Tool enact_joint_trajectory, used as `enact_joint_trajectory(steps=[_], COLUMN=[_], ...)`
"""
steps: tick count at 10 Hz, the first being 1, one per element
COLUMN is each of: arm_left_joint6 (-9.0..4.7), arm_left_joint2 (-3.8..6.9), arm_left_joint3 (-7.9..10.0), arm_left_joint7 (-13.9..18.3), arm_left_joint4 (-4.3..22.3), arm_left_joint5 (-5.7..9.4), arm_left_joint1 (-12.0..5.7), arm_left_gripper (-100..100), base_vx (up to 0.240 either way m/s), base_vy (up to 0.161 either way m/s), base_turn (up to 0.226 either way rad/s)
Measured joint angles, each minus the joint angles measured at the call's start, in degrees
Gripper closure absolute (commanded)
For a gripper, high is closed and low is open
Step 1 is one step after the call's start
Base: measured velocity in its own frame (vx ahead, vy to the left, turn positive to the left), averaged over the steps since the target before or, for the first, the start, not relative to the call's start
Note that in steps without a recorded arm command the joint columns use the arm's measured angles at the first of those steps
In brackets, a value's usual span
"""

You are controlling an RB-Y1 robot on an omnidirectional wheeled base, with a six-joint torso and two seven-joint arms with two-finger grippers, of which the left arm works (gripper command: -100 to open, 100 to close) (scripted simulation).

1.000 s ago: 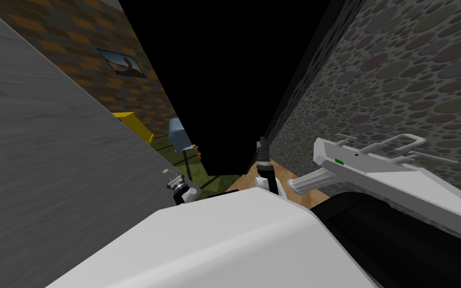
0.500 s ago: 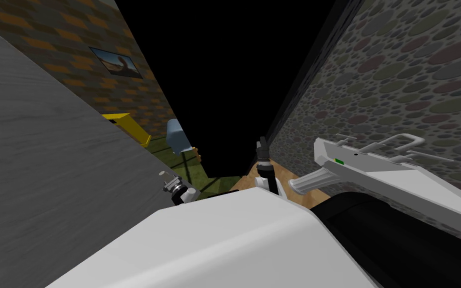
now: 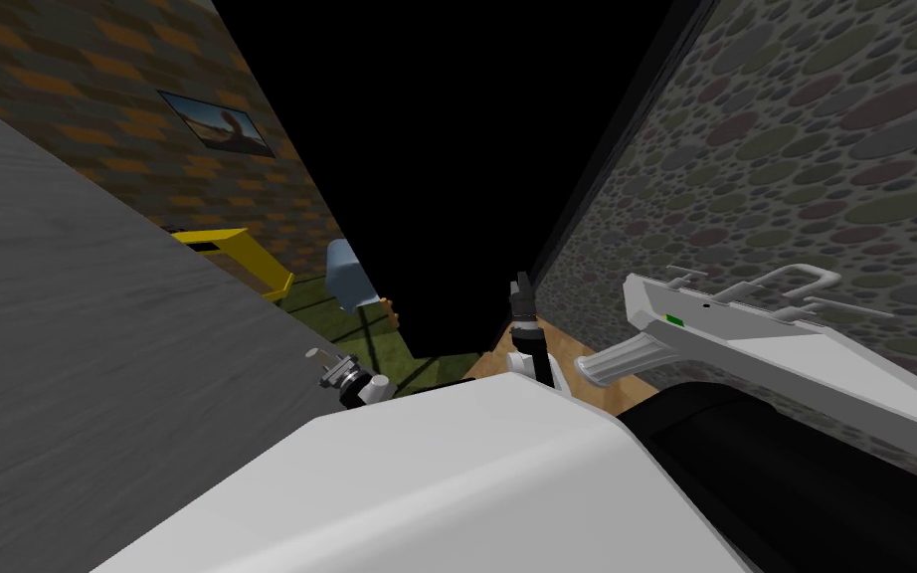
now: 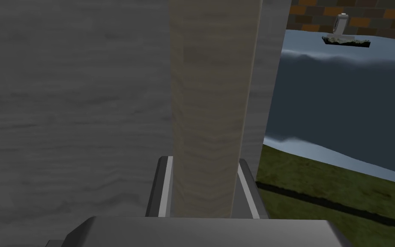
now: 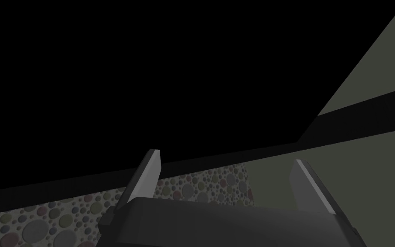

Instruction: Push the door open

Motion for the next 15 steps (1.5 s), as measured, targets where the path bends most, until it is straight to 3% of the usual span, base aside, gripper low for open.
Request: enact_joint_trajectory(steps=[3, 6, 7, 9, 11, 15], arm_left_joint6=[-0.22, -0.98, -2.36, -3.53, -3.84, -7.18], arm_left_joint2=[-1.56, -1.65, -0.99, -0.98, -0.91, 1.06], arm_left_joint3=[2.57, 4.17, 4.67, 5.36, 6.72, 8.75], arm_left_joint7=[-1.45, -2.07, -1.64, -2.05, -2.86, -2.28], arm_left_joint4=[-1.75, -1.32, 1.48, 0.88, -1.11, 3.61], arm_left_joint5=[1.3, 2.37, 2.89, 3.54, 4.88, 6.53], arm_left_joint1=[0.97, 0.47, -0.88, -1.24, -0.46, -3.34], arm_left_gripper=[100, 100, 100, 100, 100, 100], base_vx=[0.135, 0.029, 0.021, 0.007, 0.032, 0.016], base_vy=[0.068, 0.134, 0.162, 0.152, 0.12, 0.078], base_turn=[-0.046, -0.115, -0.084, -0.146, -0.095, -0.073])
